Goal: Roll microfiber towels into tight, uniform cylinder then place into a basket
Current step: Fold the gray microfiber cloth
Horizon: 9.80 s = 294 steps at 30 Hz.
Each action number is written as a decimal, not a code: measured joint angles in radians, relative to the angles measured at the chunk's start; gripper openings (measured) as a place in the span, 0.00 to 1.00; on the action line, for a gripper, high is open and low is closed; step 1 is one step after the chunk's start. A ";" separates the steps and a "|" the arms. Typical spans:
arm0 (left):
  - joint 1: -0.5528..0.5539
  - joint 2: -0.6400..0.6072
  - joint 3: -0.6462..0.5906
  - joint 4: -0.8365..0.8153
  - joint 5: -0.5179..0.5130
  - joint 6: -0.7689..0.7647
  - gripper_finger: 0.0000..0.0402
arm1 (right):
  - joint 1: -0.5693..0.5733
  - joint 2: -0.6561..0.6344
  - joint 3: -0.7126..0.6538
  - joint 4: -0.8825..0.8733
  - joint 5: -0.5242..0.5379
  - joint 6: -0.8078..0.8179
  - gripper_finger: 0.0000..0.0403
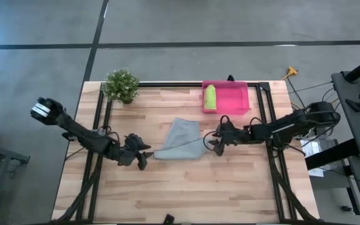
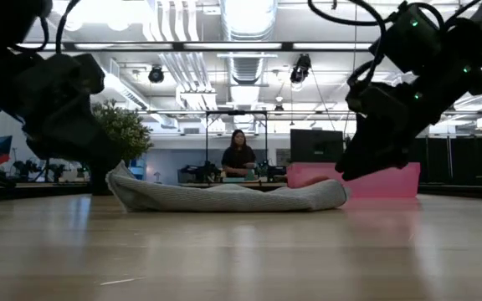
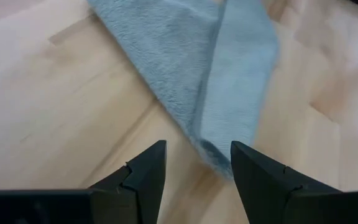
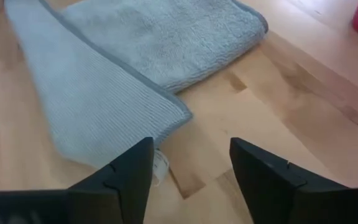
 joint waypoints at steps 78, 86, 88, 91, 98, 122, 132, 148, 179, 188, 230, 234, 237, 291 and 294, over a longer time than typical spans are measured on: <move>0.196 0.119 0.097 0.051 0.460 -0.317 0.41 | -0.025 0.129 -0.095 0.151 0.039 -0.183 0.48; 0.197 0.210 0.114 0.026 0.488 -0.313 0.41 | -0.025 0.129 -0.112 0.171 0.038 -0.181 0.48; 0.197 0.224 0.114 0.029 0.489 -0.313 0.41 | -0.025 0.129 -0.113 0.172 0.038 -0.180 0.48; 0.197 0.226 0.114 0.032 0.489 -0.297 0.41 | -0.025 0.129 -0.114 0.171 0.038 -0.180 0.48; 0.205 0.165 0.113 0.033 0.488 -0.231 0.41 | -0.025 0.129 -0.114 0.170 0.037 -0.180 0.48; 0.202 0.151 0.111 0.002 0.451 0.034 0.00 | -0.026 0.025 -0.120 0.236 -0.093 -0.114 0.48; 0.183 0.151 0.119 0.036 0.399 0.179 0.00 | -0.063 0.083 -0.103 0.347 -0.098 -0.080 0.50; 0.127 0.153 0.117 0.088 0.278 0.360 0.00 | -0.113 0.204 -0.096 0.476 -0.179 0.032 0.65; 0.053 0.153 0.084 0.123 0.267 0.360 0.00 | 0.041 0.230 0.046 0.361 -0.292 -0.105 0.17; 0.050 0.153 0.084 0.130 0.272 0.359 0.00 | 0.050 0.273 0.102 0.323 -0.205 -0.157 0.02; 0.003 -0.279 0.507 -0.636 -0.355 0.728 0.00 | 0.288 -0.110 0.323 0.107 0.588 -0.938 0.02; 0.007 -0.191 0.510 -0.700 -0.510 0.685 0.00 | 0.285 -0.090 0.322 0.111 0.662 -0.981 0.02; 0.004 -0.142 0.516 -0.701 -0.555 0.679 0.00 | 0.294 -0.091 0.324 0.182 0.712 -0.996 0.02; -0.094 -0.078 0.560 -0.524 -0.500 0.728 0.00 | 0.199 -0.110 0.329 0.175 0.371 -0.761 0.02; -0.180 -0.073 0.535 -0.531 -0.310 0.527 0.00 | 0.278 -0.115 0.329 -0.005 0.281 -0.577 0.02</move>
